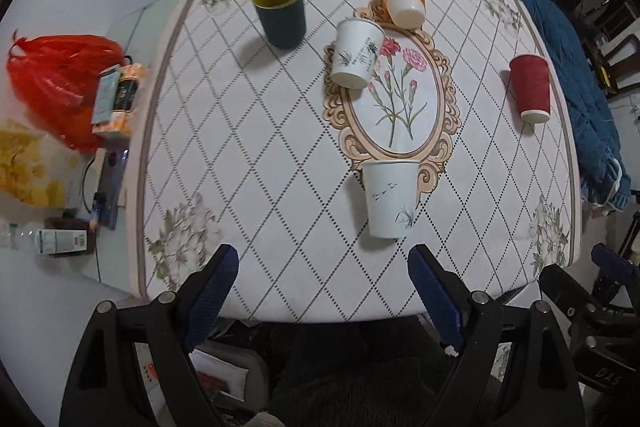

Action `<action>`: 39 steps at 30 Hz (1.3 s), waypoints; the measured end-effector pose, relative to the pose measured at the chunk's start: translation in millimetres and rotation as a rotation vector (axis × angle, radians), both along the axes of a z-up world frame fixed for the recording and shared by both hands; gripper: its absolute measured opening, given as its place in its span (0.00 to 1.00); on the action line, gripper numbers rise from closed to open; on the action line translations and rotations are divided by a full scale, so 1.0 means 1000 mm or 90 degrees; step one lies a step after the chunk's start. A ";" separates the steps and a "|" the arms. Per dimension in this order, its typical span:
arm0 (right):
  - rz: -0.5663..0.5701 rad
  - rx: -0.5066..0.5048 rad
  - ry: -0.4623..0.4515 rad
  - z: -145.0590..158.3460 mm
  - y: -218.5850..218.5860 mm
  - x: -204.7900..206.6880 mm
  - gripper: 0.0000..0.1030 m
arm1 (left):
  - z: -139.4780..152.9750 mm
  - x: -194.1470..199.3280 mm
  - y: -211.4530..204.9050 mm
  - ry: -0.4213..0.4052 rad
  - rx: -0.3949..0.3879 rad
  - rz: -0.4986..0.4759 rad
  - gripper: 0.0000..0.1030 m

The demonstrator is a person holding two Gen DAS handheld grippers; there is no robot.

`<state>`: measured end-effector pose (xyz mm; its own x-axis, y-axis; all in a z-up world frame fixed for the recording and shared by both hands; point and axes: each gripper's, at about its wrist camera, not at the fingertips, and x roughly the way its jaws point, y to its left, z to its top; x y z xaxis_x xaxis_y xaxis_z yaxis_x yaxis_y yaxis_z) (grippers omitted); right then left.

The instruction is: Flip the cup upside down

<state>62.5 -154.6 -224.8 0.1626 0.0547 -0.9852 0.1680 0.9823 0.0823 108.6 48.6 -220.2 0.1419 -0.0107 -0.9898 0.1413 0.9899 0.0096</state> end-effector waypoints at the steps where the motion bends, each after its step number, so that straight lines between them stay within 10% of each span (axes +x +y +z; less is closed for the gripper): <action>1: 0.000 0.002 -0.007 0.006 0.004 -0.003 0.99 | 0.004 -0.003 0.002 -0.004 -0.003 0.000 0.84; 23: 0.097 -0.028 -0.045 0.034 0.065 0.023 0.99 | 0.002 0.008 0.076 -0.059 0.027 0.083 0.99; 29: 0.395 -0.195 -0.058 0.011 0.098 0.062 0.99 | -0.034 0.019 0.094 -0.020 0.039 0.165 0.99; 39: 1.171 -0.547 -0.044 -0.107 0.150 0.011 0.99 | -0.107 0.014 0.108 0.071 0.058 0.271 0.99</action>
<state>73.4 -4.9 -331.5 0.5012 -0.2186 -0.8373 -0.8560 -0.2668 -0.4428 122.6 156.1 -327.2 0.0076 0.1129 -0.9936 -0.2728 0.9561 0.1065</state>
